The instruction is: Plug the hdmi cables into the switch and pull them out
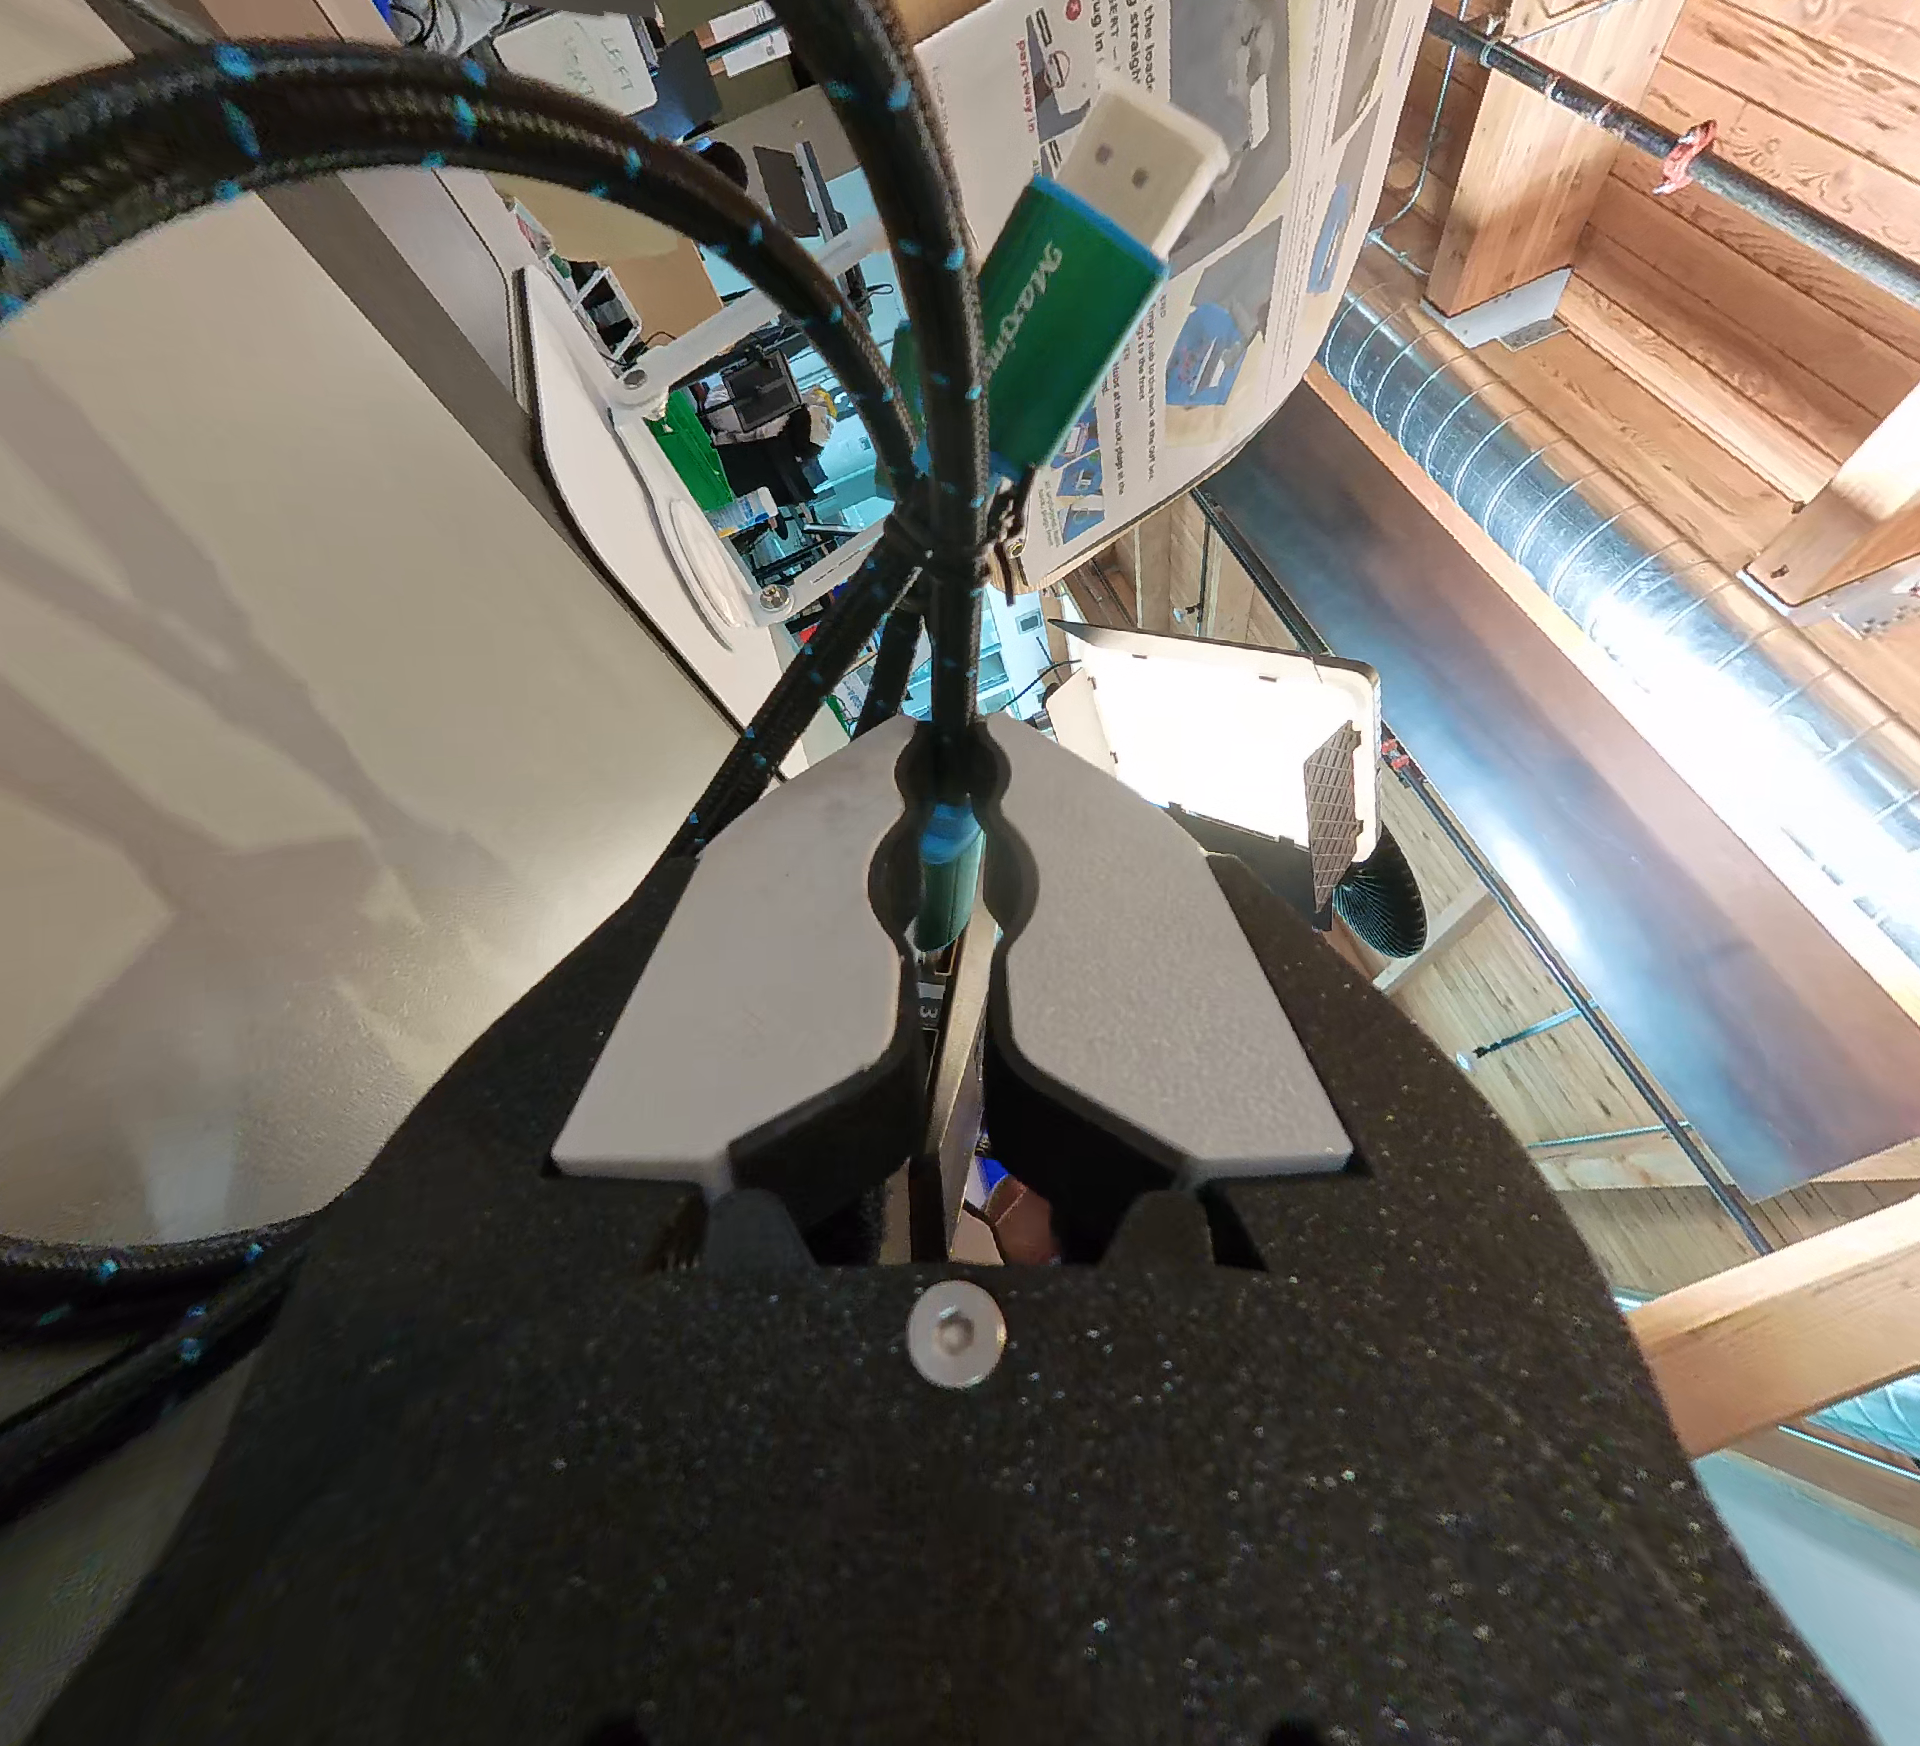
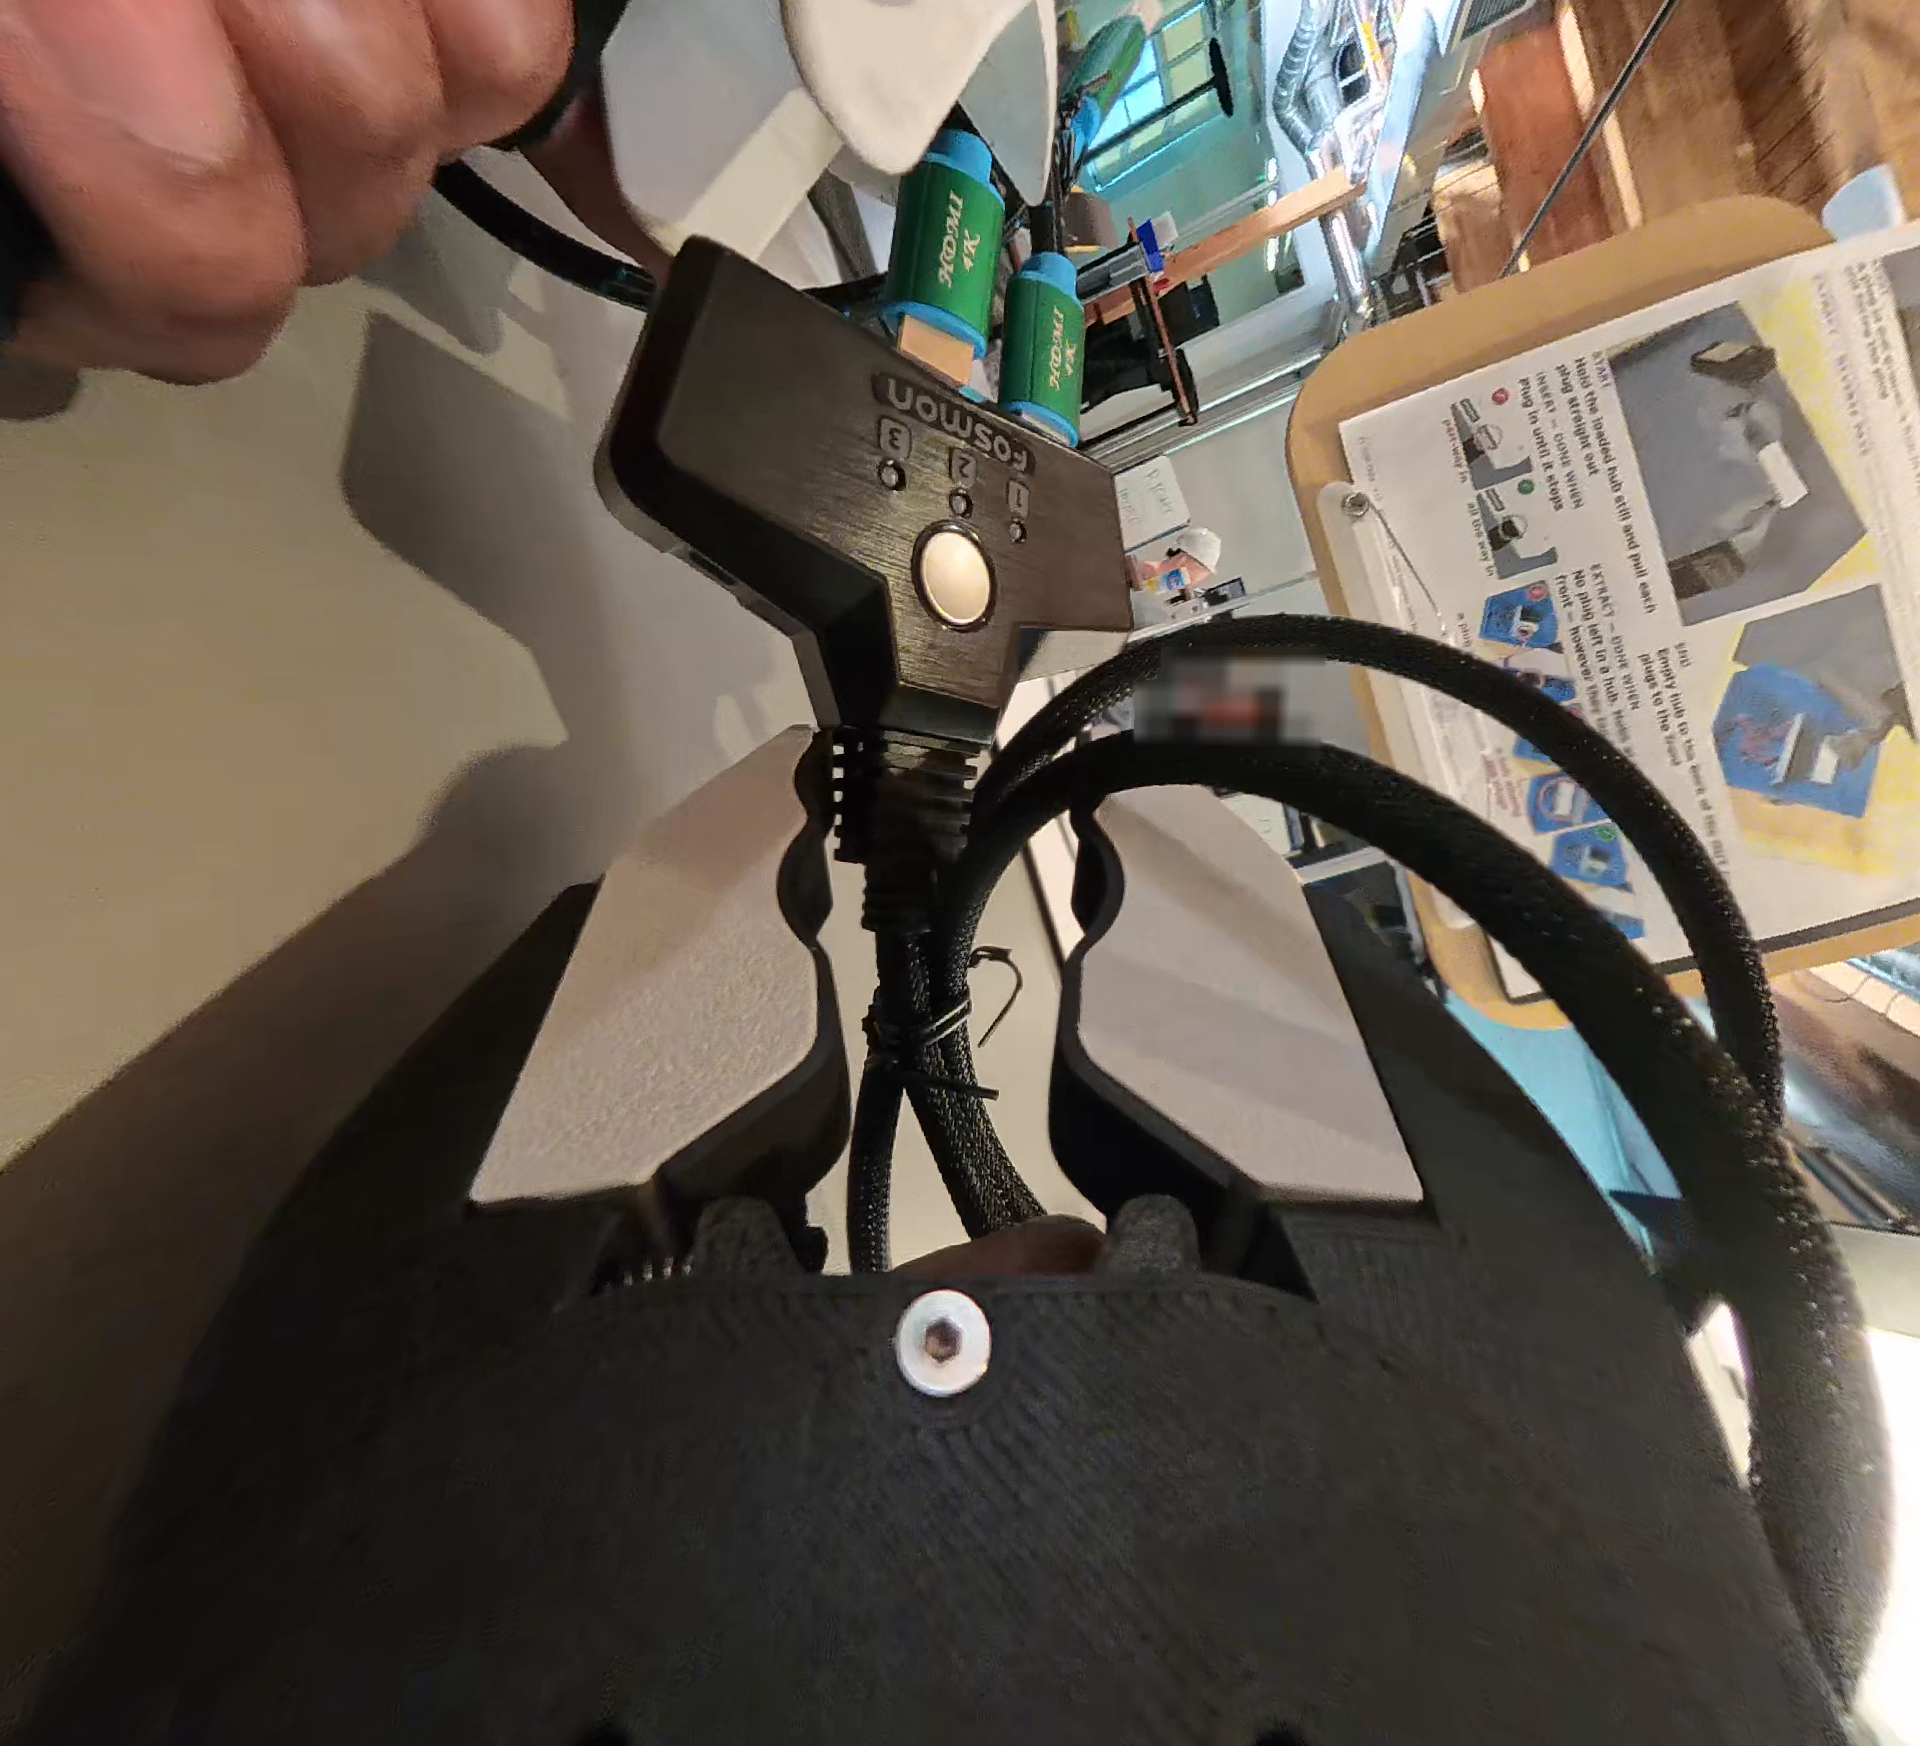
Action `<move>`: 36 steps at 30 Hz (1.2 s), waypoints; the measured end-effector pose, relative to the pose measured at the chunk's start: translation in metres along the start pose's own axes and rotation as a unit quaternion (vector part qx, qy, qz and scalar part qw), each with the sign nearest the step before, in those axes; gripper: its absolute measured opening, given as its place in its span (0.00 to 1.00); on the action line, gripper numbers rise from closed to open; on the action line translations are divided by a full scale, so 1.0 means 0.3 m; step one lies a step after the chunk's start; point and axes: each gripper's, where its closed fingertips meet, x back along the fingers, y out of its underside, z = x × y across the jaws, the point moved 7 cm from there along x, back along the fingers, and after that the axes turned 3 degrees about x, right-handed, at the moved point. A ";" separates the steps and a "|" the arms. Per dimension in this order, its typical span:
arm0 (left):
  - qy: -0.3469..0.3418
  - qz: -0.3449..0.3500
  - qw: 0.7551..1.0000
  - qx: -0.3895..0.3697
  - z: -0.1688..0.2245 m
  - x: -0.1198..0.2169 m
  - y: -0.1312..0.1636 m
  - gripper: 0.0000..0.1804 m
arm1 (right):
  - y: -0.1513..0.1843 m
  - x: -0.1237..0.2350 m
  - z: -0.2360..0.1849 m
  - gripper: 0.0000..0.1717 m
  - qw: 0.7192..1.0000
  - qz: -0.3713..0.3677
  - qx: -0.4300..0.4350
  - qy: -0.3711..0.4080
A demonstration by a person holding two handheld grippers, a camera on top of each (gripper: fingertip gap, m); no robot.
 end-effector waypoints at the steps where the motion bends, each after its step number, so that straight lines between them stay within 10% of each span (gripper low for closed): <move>1: 0.000 0.001 1.000 0.001 0.000 0.001 -0.001 0.03 | -0.003 0.002 0.000 0.25 1.000 0.002 0.005 0.003; 36: -0.032 -0.035 0.999 -0.021 -0.001 -0.011 0.021 0.04 | 0.022 -0.039 -0.030 0.21 0.987 -0.074 -0.078 -0.122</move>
